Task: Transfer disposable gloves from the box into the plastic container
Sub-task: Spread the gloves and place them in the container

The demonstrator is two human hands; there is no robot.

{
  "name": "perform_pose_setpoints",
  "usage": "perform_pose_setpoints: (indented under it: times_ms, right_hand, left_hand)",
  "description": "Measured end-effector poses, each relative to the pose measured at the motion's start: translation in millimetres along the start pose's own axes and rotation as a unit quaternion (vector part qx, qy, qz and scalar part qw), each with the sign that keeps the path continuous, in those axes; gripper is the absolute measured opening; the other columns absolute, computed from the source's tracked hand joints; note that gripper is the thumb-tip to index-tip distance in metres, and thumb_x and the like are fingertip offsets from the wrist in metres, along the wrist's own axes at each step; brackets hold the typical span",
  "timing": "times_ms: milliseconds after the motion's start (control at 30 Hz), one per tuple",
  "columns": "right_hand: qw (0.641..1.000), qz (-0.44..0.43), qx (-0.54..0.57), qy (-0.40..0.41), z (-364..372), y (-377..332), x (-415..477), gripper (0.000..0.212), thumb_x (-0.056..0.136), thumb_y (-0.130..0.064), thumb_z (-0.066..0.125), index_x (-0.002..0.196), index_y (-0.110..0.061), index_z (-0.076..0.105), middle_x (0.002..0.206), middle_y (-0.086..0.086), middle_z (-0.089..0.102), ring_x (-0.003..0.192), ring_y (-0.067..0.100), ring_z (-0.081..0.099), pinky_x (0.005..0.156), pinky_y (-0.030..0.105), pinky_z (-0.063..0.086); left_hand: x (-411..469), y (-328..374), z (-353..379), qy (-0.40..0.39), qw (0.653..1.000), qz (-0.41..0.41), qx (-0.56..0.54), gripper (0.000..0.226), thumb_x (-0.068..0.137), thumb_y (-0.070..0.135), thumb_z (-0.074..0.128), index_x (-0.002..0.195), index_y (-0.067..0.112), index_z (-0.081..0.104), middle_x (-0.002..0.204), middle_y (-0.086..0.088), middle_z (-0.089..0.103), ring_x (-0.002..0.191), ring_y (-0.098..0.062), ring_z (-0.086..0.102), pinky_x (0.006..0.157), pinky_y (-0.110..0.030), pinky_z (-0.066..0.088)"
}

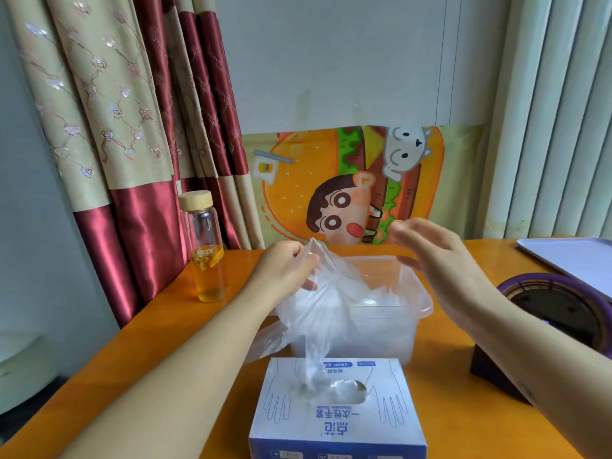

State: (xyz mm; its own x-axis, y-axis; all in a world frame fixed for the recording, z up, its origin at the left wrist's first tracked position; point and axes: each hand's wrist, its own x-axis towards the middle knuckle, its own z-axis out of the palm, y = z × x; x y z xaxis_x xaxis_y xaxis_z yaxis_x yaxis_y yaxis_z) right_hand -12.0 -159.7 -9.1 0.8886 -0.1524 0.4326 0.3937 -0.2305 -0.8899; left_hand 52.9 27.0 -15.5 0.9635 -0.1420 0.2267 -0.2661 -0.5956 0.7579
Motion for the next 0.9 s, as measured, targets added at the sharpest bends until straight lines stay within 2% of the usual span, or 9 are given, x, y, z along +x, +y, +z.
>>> perform_pose_setpoints:
  times_ms: [133, 233, 333, 467, 567, 667, 733, 833, 900]
  right_hand:
    - [0.976, 0.028, -0.153, -0.152, 8, 7, 0, 0.019, 0.081, -0.043, 0.067, 0.083, -0.025, 0.072, 0.092, -0.016, 0.069, 0.088, -0.006, 0.058, 0.075, 0.017, 0.04]
    - [0.964, 0.051, -0.2, -0.169, 12, 28, 15, 0.019, 0.079, -0.044, 0.07, 0.096, -0.038, 0.073, 0.106, -0.022, 0.067, 0.109, 0.004, 0.055, 0.097, 0.027, 0.043]
    - [0.968, 0.054, -0.203, -0.139, 16, 34, 29, 0.041, 0.076, -0.045, 0.073, 0.115, -0.035, 0.066, 0.115, -0.018, 0.065, 0.103, 0.004, 0.061, 0.096, 0.029, 0.047]
    - [0.979, 0.004, -0.196, -0.049, 13, 40, 56, 0.031, 0.079, -0.032, 0.075, 0.107, -0.019, 0.072, 0.1, -0.01, 0.071, 0.085, 0.004, 0.066, 0.07, 0.018, 0.052]
    - [0.953, 0.037, -0.292, -0.077, 4, 53, 79, 0.035, 0.077, -0.021, 0.076, 0.111, -0.015, 0.071, 0.109, -0.002, 0.071, 0.092, 0.009, 0.065, 0.07, 0.01, 0.048]
    - [0.901, 0.08, -0.397, -0.157, -3, 68, 91, 0.046, 0.077, -0.015, 0.076, 0.122, -0.013, 0.064, 0.12, 0.001, 0.066, 0.105, 0.017, 0.062, 0.081, 0.017, 0.044]
    - [0.874, 0.094, -0.439, -0.189, -2, 75, 93, 0.054, 0.076, -0.017, 0.076, 0.127, -0.013, 0.06, 0.124, 0.001, 0.063, 0.11, 0.02, 0.06, 0.086, 0.022, 0.046]
    - [0.842, 0.093, -0.481, -0.225, 6, 86, 96, 0.06, 0.076, -0.023, 0.078, 0.131, -0.012, 0.056, 0.125, 0.003, 0.063, 0.11, 0.022, 0.06, 0.092, 0.026, 0.049]
    - [0.82, 0.084, -0.513, -0.239, 14, 92, 97, 0.062, 0.076, -0.03, 0.077, 0.131, -0.011, 0.055, 0.123, 0.004, 0.064, 0.108, 0.023, 0.061, 0.092, 0.03, 0.051]
  left_hand:
    - [20, 13, 4, -0.012, 1.0, -0.014, -0.004, 0.02, 0.094, 0.022, 0.052, 0.082, 0.01, 0.063, 0.072, 0.002, 0.065, 0.054, -0.001, 0.064, 0.052, -0.018, 0.042]
    - [33, 20, 6, -0.021, 0.998, -0.048, -0.024, 0.017, 0.092, 0.02, 0.055, 0.075, 0.022, 0.058, 0.08, 0.002, 0.063, 0.07, -0.009, 0.059, 0.061, -0.019, 0.042]
    - [45, 22, 11, -0.033, 0.993, -0.114, -0.024, 0.016, 0.09, 0.028, 0.058, 0.077, 0.018, 0.059, 0.078, 0.0, 0.056, 0.069, -0.012, 0.052, 0.059, -0.024, 0.04]
    - [64, 17, 17, -0.067, 0.984, -0.156, -0.045, 0.022, 0.09, 0.038, 0.061, 0.097, 0.018, 0.066, 0.095, 0.002, 0.058, 0.09, -0.018, 0.054, 0.08, -0.028, 0.043]
    - [75, 7, 14, -0.093, 0.984, -0.151, -0.01, 0.017, 0.091, 0.031, 0.06, 0.092, 0.016, 0.068, 0.083, -0.001, 0.061, 0.068, -0.012, 0.052, 0.06, -0.025, 0.04]
    - [92, -19, 6, -0.074, 0.987, -0.127, 0.063, 0.018, 0.092, 0.023, 0.057, 0.107, 0.016, 0.065, 0.106, -0.007, 0.068, 0.086, -0.019, 0.065, 0.073, -0.029, 0.049]
    - [102, -34, -3, 0.025, 0.988, -0.099, 0.113, 0.038, 0.092, 0.021, 0.059, 0.129, 0.012, 0.056, 0.123, -0.006, 0.063, 0.106, -0.022, 0.062, 0.089, -0.033, 0.047]
    - [96, -28, -4, 0.175, 0.971, 0.087, 0.135, 0.036, 0.092, 0.015, 0.058, 0.128, 0.017, 0.056, 0.125, 0.0, 0.058, 0.097, -0.011, 0.059, 0.083, -0.02, 0.043]
    - [87, -13, 8, 0.051, 0.962, 0.208, 0.17, 0.031, 0.092, 0.02, 0.059, 0.123, 0.024, 0.059, 0.12, 0.007, 0.056, 0.087, -0.002, 0.056, 0.076, -0.013, 0.041]
